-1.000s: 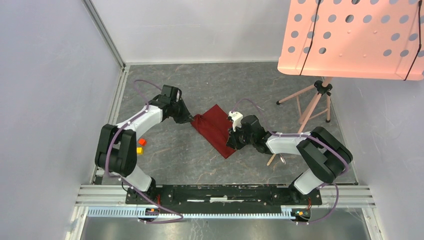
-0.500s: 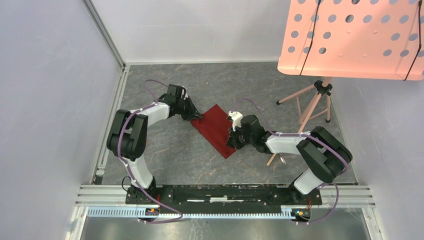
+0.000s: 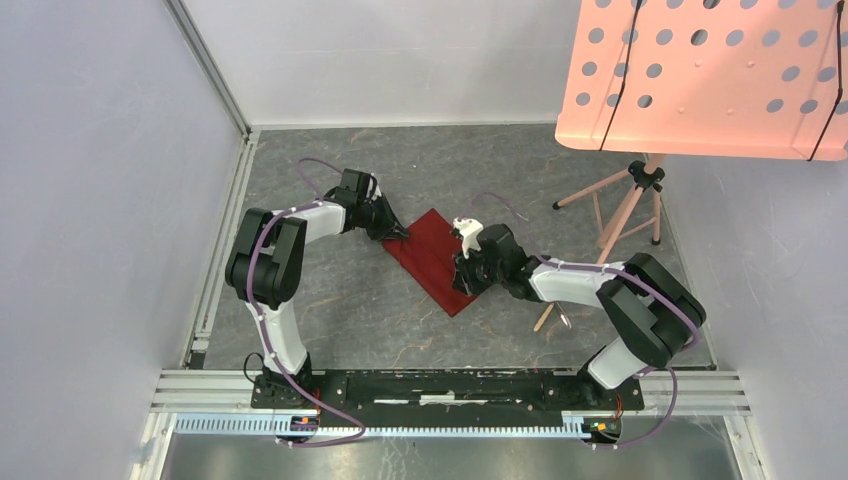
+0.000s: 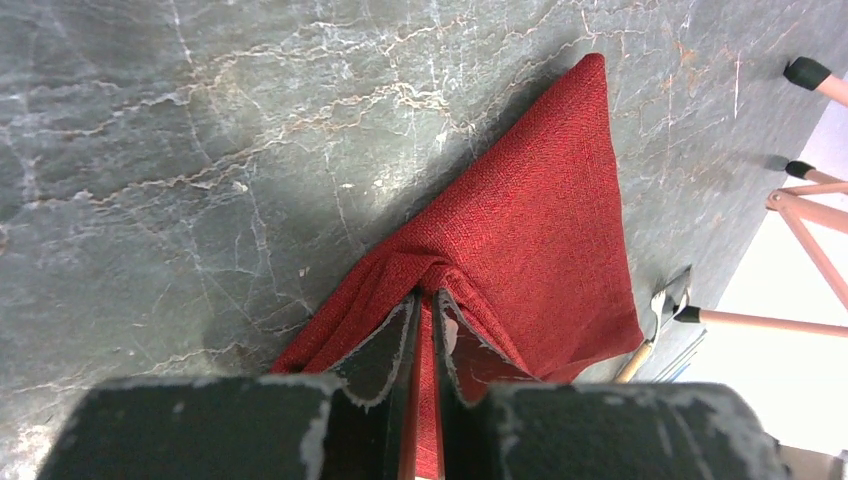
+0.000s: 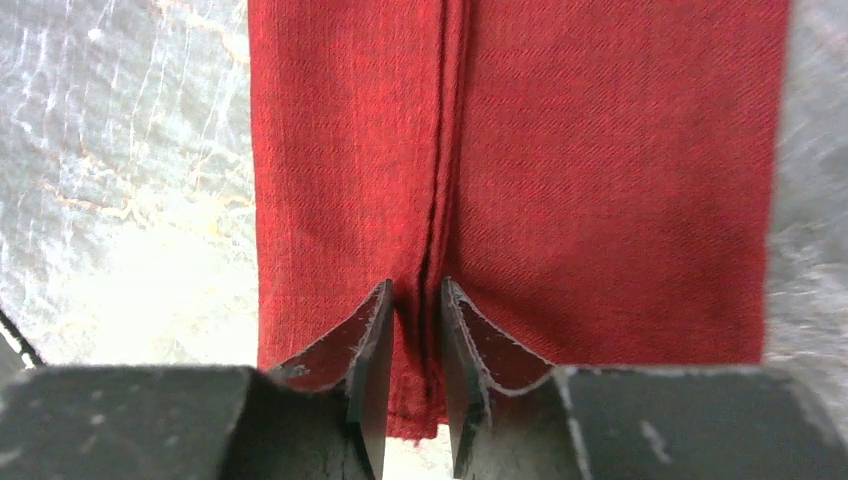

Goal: Fold the napkin into a case and place the utensils inside
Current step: Fold the lower triangle-folded napkin at the center of the board.

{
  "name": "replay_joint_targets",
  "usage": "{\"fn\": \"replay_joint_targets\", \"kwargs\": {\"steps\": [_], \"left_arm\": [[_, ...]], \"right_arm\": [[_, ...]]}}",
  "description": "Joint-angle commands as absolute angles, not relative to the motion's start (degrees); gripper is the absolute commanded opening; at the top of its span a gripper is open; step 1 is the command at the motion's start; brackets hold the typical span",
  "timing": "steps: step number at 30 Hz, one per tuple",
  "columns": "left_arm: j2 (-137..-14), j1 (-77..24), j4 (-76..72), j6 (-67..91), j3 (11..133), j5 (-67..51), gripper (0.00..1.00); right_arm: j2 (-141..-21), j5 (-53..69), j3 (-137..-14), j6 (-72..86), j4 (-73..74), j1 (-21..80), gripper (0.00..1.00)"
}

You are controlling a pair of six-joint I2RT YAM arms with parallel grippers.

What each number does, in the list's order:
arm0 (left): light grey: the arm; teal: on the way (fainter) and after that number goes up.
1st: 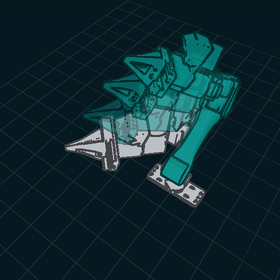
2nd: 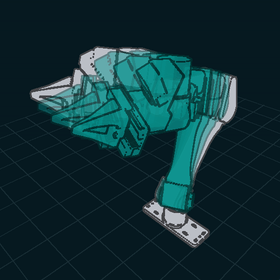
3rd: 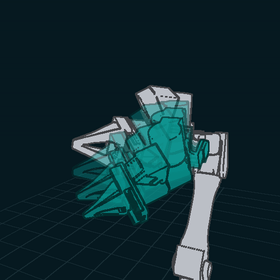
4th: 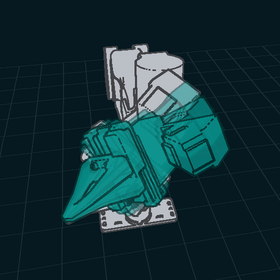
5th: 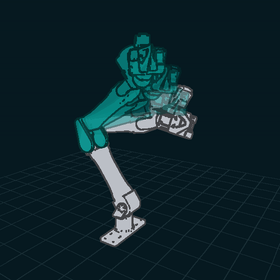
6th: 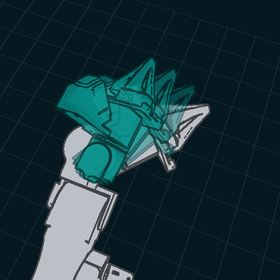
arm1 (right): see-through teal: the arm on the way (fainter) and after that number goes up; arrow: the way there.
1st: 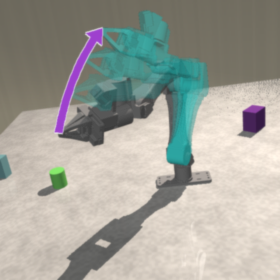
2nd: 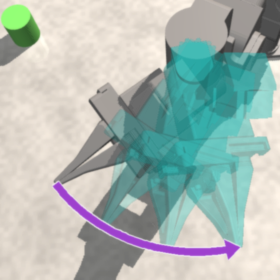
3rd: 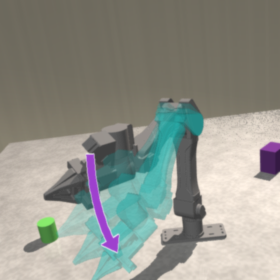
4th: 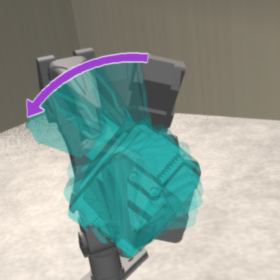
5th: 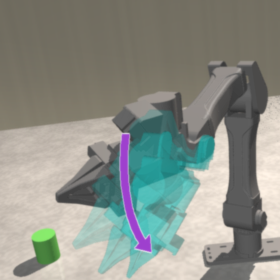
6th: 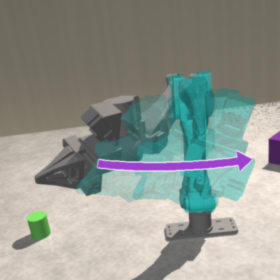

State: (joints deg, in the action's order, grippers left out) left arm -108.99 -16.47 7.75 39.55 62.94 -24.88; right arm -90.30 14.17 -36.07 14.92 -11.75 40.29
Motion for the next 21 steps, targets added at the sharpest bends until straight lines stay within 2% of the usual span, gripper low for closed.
{"fn": "replay_joint_targets", "kwargs": {"steps": [1,3,5,8,13,21], "left_arm": [[-109.09,-16.26,8.82,35.45,64.57,-26.37,0.14],[-108.64,-16.26,8.81,35.27,64.21,-26.36,0.14],[-108.51,-16.25,9.11,35.09,64.25,-26.93,0.14],[-108.26,-16.34,9.27,35.11,64.0,-27.57,0.15],[-107.79,-16.34,9.82,34.61,64.44,-28.36,0.17],[-108.87,-16.7,9.33,34.89,65.01,-29.93,0.18]], "right_arm": [[-86.96,8.27,-43.82,10.95,-3.53,40.46,0.37],[-86.76,7.87,-46.46,10.37,-2.73,40.47,0.46],[-87.84,9.88,-48.39,11.17,-3.04,40.65,0.5],[-91.51,16.28,-51.37,14.4,-5.98,41.61,0.51],[-96.39,23.0,-50.55,20.44,-14.65,43.45,0.4],[-96.98,22.67,-40.98,21.34,-20.46,43.84,0.26]]}}
